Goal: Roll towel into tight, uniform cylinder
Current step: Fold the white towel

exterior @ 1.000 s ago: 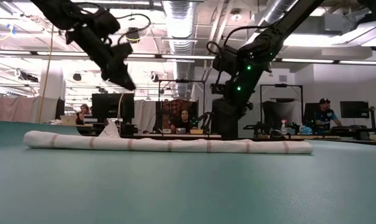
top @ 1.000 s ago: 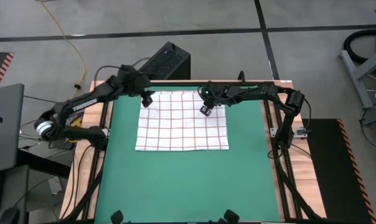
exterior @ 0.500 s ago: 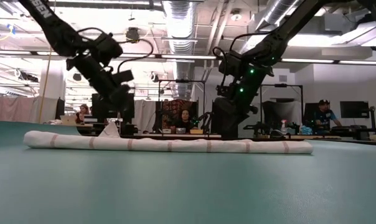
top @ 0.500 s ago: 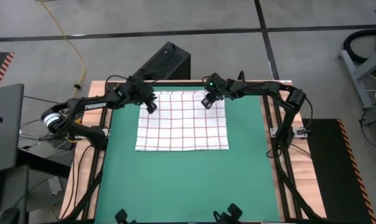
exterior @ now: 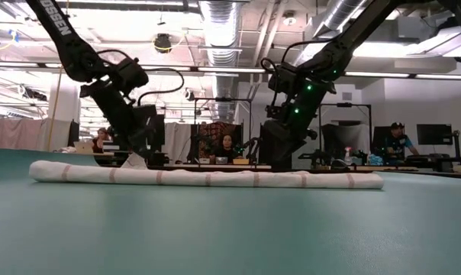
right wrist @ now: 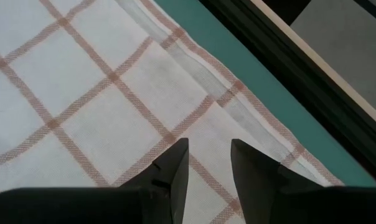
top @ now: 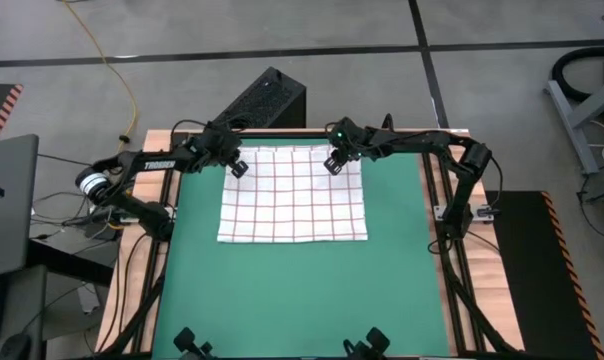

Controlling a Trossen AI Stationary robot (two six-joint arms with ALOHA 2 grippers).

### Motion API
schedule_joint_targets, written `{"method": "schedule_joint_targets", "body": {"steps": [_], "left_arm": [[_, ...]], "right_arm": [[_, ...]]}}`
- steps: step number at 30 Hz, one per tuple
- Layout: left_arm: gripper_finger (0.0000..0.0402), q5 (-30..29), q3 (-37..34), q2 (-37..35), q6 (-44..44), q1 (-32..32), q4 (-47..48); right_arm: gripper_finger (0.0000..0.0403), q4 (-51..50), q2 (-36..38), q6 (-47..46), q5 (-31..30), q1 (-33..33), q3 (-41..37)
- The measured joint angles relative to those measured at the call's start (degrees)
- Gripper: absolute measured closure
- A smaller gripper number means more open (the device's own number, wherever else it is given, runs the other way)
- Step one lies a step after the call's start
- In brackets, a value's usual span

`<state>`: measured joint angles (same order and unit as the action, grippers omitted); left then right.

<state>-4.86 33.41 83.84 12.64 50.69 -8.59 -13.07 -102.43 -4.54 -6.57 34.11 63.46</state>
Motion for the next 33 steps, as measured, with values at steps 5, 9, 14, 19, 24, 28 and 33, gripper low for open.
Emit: {"method": "schedule_joint_targets", "body": {"steps": [5,9,14,19,24,28,33], "left_arm": [[0.0381,0.01,0.01,4.78,-0.51,0.47,-1.64],[0.0381,-0.37,0.02,7.50,-1.00,0.47,-4.93],[0.0381,-0.06,0.05,7.44,-2.06,0.47,-8.07],[0.0381,5.45,0.70,-0.55,-2.85,0.34,-6.59],[0.0381,17.67,0.74,-16.05,-2.50,-0.31,-0.94],[0.0382,28.37,0.57,-30.54,-0.10,-3.03,11.69],[0.0382,27.02,-1.70,-44.41,-2.47,-13.81,25.11]], "right_arm": [[0.0262,-0.35,0.00,-0.07,0.02,-0.01,0.00],[0.0262,-1.01,0.00,-0.04,0.02,0.05,0.00],[0.0262,-1.46,0.00,0.12,0.00,0.06,0.00],[0.0262,-1.49,1.15,2.26,0.64,0.06,-0.02],[0.0262,-1.70,5.41,8.03,11.76,-0.74,-0.02],[0.0262,-7.64,10.18,10.41,23.15,-4.68,0.00],[0.0262,-17.62,11.27,10.58,17.52,-16.38,0.00]]}}
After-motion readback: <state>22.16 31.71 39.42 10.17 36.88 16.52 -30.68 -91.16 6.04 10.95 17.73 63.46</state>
